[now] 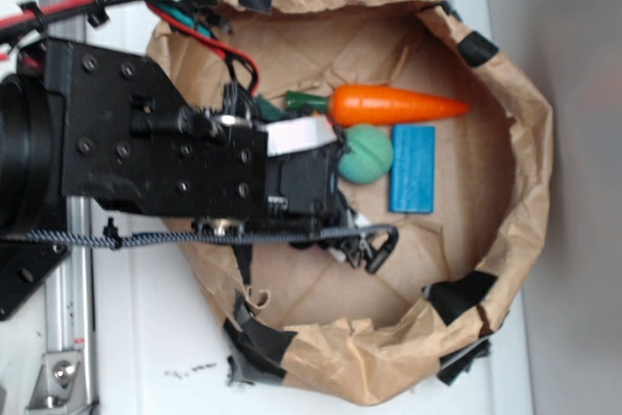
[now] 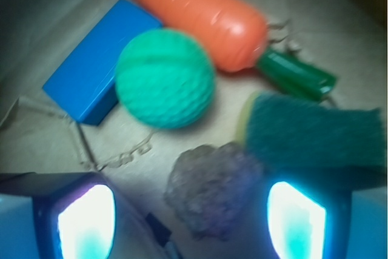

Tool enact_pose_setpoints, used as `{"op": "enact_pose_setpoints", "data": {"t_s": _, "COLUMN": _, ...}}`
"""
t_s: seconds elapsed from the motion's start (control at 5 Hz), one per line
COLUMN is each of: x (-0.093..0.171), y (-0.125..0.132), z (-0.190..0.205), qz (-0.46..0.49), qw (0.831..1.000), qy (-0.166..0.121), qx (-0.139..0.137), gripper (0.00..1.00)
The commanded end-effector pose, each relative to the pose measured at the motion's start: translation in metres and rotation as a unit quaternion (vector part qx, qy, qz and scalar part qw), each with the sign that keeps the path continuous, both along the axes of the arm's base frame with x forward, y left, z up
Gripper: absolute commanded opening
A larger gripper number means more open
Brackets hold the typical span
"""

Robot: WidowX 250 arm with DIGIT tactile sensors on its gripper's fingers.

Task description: Grab the rock.

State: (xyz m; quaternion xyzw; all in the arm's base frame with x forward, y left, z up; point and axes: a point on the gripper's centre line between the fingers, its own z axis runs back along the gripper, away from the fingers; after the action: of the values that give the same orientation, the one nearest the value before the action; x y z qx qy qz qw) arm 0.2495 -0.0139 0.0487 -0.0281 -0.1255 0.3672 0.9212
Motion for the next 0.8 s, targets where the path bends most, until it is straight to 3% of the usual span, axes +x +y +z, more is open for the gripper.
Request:
{"op": "enact_pose_setpoints", "data": {"t_s": 0.0, "x": 0.012, "y": 0.009, "z": -0.02, "qz": -0.007, "qw": 1.0, "qy": 0.016, "qx": 0.023, "gripper": 1.0}}
{"op": "enact_pose_setpoints", "data": {"t_s": 0.2, "x": 0.005, "y": 0.01, "z": -0.024, "qz": -0.004, "qw": 0.999, "qy": 0.034, "qx": 0.033, "gripper": 0.0}}
{"op": "enact_pose_setpoints", "data": {"t_s": 0.4, "x": 0.002, "y": 0.018, "z": -0.009, "qz": -0.014, "qw": 0.999, "qy": 0.014, "qx": 0.045, "gripper": 0.0}}
{"op": "enact_pose_setpoints", "data": {"t_s": 0.6, "x": 0.005, "y": 0.036, "z": 0.021, "qz": -0.025, "qw": 0.997, "qy": -0.032, "qx": 0.064, "gripper": 0.0}}
